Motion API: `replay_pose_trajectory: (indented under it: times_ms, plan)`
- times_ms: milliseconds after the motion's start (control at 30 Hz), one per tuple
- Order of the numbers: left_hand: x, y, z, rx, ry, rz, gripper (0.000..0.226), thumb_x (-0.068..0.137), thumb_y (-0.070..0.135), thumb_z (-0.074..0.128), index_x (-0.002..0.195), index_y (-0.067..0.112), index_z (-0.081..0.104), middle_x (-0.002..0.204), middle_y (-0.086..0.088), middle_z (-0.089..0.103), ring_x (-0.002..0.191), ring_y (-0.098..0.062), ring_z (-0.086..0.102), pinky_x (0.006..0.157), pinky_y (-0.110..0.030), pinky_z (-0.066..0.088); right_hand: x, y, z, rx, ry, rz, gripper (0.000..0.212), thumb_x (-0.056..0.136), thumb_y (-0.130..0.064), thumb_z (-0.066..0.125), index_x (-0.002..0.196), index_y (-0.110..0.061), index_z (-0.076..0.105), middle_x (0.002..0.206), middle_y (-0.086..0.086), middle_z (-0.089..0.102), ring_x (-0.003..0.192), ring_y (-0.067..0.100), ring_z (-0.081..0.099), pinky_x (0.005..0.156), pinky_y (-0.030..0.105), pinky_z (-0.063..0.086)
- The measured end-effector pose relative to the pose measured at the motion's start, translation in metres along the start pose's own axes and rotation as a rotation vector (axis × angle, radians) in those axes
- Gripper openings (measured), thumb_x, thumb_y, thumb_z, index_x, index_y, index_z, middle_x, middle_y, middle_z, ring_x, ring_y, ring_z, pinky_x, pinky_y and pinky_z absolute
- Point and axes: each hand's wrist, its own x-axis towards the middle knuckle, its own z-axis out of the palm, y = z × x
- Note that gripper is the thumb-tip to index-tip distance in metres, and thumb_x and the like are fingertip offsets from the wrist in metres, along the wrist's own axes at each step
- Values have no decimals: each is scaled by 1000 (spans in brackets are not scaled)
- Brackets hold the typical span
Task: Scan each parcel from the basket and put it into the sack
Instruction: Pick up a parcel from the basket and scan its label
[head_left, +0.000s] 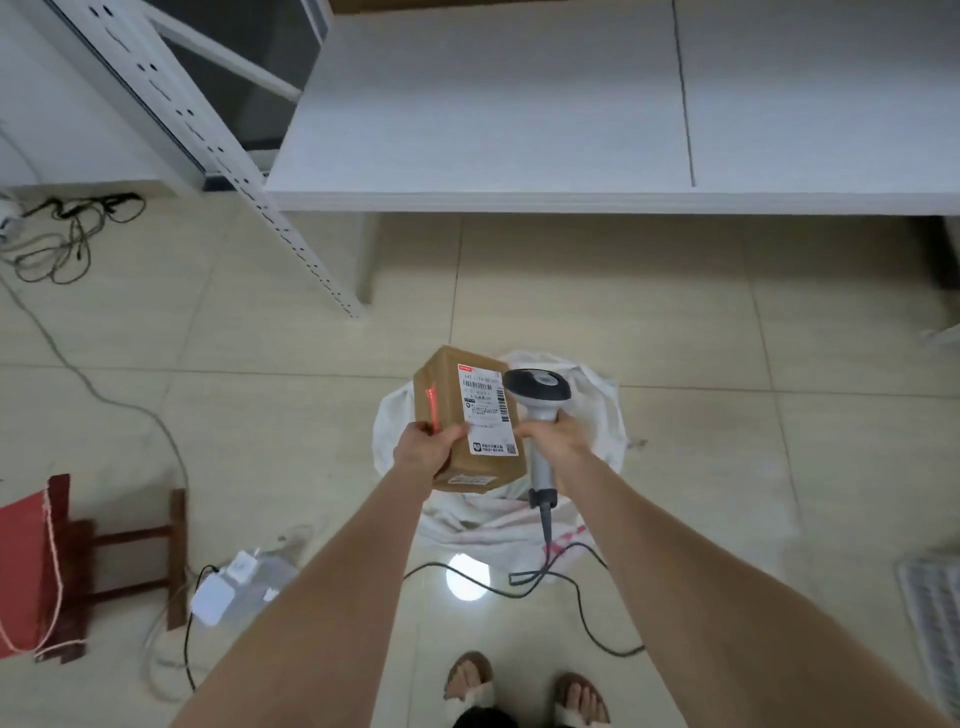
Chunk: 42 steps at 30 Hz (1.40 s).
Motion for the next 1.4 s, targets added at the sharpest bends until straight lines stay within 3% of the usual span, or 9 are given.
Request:
replay_pose_trajectory:
  times_ms: [233, 400, 533, 600, 733, 933, 1133, 1267, 1400]
  plan:
    - [123, -96, 39, -29, -81, -47, 54, 81, 42, 68, 118, 3, 60, 103, -11, 66, 93, -29, 64, 87, -39, 54, 114, 88, 61, -8, -26, 39, 22, 86, 2, 64, 106, -6, 60, 101, 8, 63, 90, 22, 57, 80, 31, 47]
    - [200, -131, 55, -127, -157, -127, 38, 90, 45, 58, 107, 12, 54, 84, -7, 60, 66, -19, 58, 53, -28, 47, 190, 128, 111, -23, -75, 40, 13, 86, 1, 64, 96, -6, 60, 100, 11, 66, 79, 20, 60, 67, 28, 50]
    - [254, -149, 64, -77, -133, -36, 52, 94, 52, 45, 114, 6, 58, 105, -16, 65, 88, -29, 62, 74, -34, 52, 237, 138, 147, -52, -50, -50, 14, 83, -2, 66, 93, -10, 60, 97, 9, 66, 77, 19, 60, 75, 31, 50]
    - [274, -160, 67, 102, -41, 99, 48, 101, 37, 36, 123, 0, 57, 124, -24, 58, 111, -34, 56, 93, -35, 44, 257, 143, 162, -92, -34, -88, 18, 82, -6, 68, 99, -9, 61, 96, 7, 65, 80, 19, 60, 73, 29, 46]
    - [309, -179, 61, 641, -35, 294, 39, 103, 20, 30, 125, 1, 56, 132, -21, 54, 120, -33, 51, 97, -35, 39, 285, 162, 185, -189, -6, -89, 26, 80, -16, 72, 103, -8, 61, 104, 9, 63, 88, 22, 59, 77, 31, 46]
    - [322, -208, 46, 1510, -120, 117, 45, 95, 34, 26, 134, 23, 45, 135, 2, 51, 130, -31, 39, 102, -54, 25, 301, 179, 220, -235, 68, -153, 34, 73, -22, 70, 104, -10, 63, 113, 12, 62, 102, 27, 61, 94, 39, 51]
    - [334, -168, 26, 709, 62, 286, 53, 94, 26, 48, 143, 15, 32, 136, -14, 50, 123, -33, 48, 100, -40, 42, 295, 169, 233, -80, -118, -111, 40, 85, -16, 69, 121, -4, 56, 110, 10, 59, 98, 22, 54, 84, 31, 44]
    - [336, -169, 40, 820, 58, 412, 68, 90, 34, 53, 149, 36, 19, 156, -15, 9, 140, -36, 21, 113, -48, 27, 295, 167, 220, 9, -61, -86, 24, 86, -14, 66, 108, -4, 60, 91, 8, 61, 91, 25, 56, 80, 34, 45]
    - [341, -182, 57, 966, 47, 393, 68, 81, 41, 64, 142, 37, 33, 154, -13, -8, 128, -36, 42, 108, -44, 37, 307, 169, 187, -23, 55, -73, 23, 86, -19, 64, 105, -6, 59, 87, 7, 58, 86, 25, 56, 81, 36, 49]
